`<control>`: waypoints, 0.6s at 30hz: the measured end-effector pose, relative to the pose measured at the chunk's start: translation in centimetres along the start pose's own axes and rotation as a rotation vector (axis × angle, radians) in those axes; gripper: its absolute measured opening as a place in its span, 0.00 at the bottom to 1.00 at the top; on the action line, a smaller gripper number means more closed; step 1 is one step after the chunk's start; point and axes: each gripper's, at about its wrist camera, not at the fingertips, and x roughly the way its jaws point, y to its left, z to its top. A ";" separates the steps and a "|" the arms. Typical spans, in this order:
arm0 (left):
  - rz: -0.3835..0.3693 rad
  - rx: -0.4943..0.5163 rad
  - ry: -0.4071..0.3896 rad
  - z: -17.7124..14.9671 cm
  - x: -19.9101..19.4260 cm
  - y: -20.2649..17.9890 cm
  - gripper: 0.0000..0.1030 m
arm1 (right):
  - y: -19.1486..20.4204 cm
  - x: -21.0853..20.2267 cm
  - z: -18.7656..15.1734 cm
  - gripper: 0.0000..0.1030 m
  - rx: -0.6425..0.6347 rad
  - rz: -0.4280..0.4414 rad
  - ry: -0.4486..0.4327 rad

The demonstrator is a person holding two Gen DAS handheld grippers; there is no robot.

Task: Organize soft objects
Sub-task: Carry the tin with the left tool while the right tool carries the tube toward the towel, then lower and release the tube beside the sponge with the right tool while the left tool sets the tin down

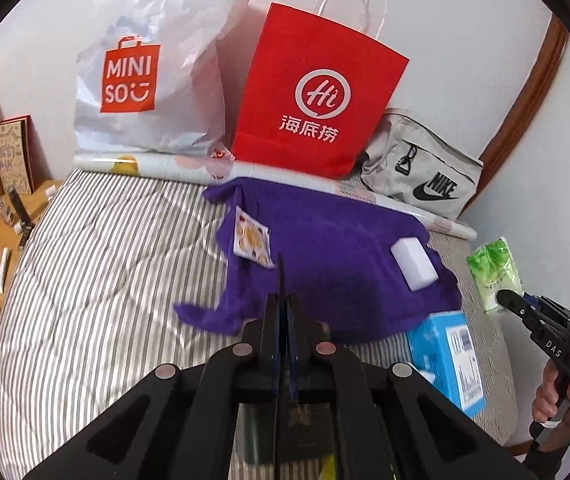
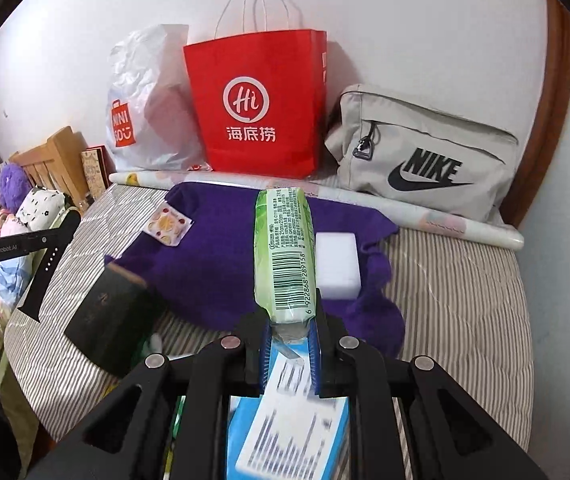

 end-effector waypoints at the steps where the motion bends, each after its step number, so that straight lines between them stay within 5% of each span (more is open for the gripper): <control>1: -0.002 -0.001 0.003 0.4 0.5 0.1 0.04 | -0.2 0.8 0.4 0.15 0.000 -0.001 0.008; 18: -0.044 -0.014 0.054 6.1 7.6 0.4 0.04 | -0.6 10.9 2.3 0.15 0.023 0.055 0.153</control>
